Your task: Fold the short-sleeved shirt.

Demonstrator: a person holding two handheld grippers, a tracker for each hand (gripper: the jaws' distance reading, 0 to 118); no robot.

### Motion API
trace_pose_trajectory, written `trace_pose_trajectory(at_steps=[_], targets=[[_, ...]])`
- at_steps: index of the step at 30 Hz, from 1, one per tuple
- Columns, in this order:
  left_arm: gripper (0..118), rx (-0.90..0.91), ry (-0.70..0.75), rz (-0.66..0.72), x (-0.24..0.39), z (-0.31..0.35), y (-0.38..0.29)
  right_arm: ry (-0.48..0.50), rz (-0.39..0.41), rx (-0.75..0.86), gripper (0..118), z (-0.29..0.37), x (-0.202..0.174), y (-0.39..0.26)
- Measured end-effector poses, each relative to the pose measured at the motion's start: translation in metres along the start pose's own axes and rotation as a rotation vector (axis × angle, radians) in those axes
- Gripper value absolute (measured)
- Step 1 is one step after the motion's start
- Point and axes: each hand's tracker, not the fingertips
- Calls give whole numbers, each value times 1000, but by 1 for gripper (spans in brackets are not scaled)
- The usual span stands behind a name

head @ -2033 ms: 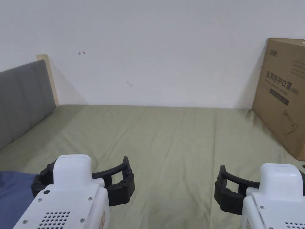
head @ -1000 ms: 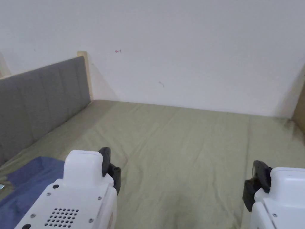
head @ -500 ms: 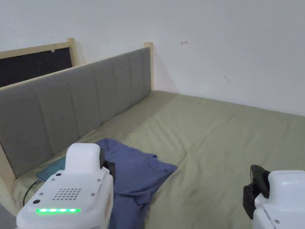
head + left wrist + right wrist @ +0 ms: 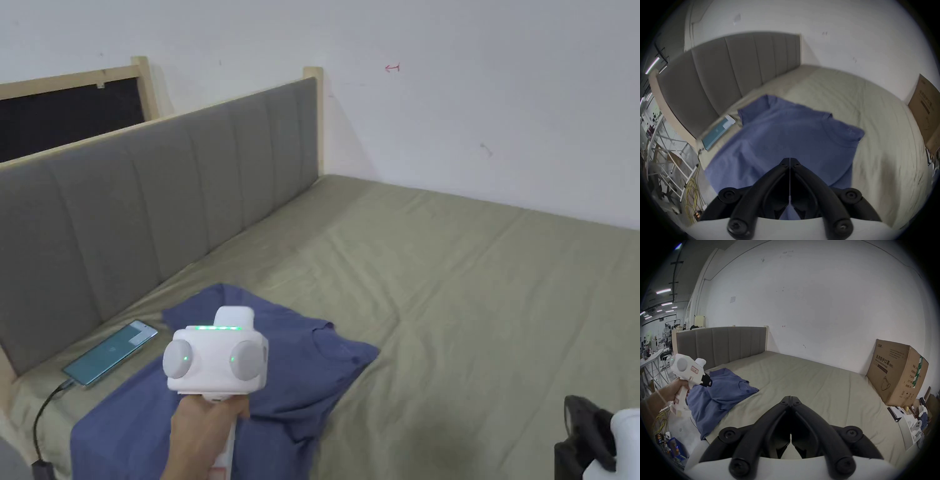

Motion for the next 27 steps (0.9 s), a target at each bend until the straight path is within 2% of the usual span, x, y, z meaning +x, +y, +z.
trace_pose_trajectory(at_steps=[1,2,3,4,7,11,12,13,14,16,17,18,20,21,23,27], targets=[[29,-24,12,-11,3,-7,0,0,6,-9,0,-3,1,-2],[62,-9,2,-21,6,-11,-1,1,13,-21,0,-6,1,-3],[106,-3,-22,-34,8,-13,-6,-3,18,-33,0,-9,1,-4],[118,-7,-29,-40,13,-16,-7,-5,19,-41,0,-12,2,-6],[117,-3,-53,-55,23,-22,-6,-4,11,-73,0,-20,3,-11],[117,-86,-54,-121,46,-54,-9,-3,2,-86,0,-23,5,-17],[113,-123,-41,-122,49,-63,-12,-2,0,-88,0,-24,7,-17],[103,-199,-40,-116,51,-75,-14,-5,1,-95,0,-25,8,-17],[101,-269,-45,-93,49,-85,-21,-9,4,-100,0,-26,10,-18],[99,-145,-56,1,41,-77,-26,-24,4,-107,0,-27,14,-20],[94,-155,-31,-2,42,-71,-22,-28,-4,-110,0,-27,18,-21],[76,-149,-38,-16,41,-67,-21,-31,-17,-113,0,-28,21,-22],[35,-138,-36,-4,37,-65,-18,-27,-62,-133,0,-31,27,-25],[5,-140,-21,21,34,-66,-16,-28,-85,-135,0,-31,29,-27],[5,-172,-56,100,27,-72,-18,-31,-124,-126,0,-28,35,-29],[5,-205,-63,88,26,-64,-6,-56,-145,-113,0,-22,46,-26]])
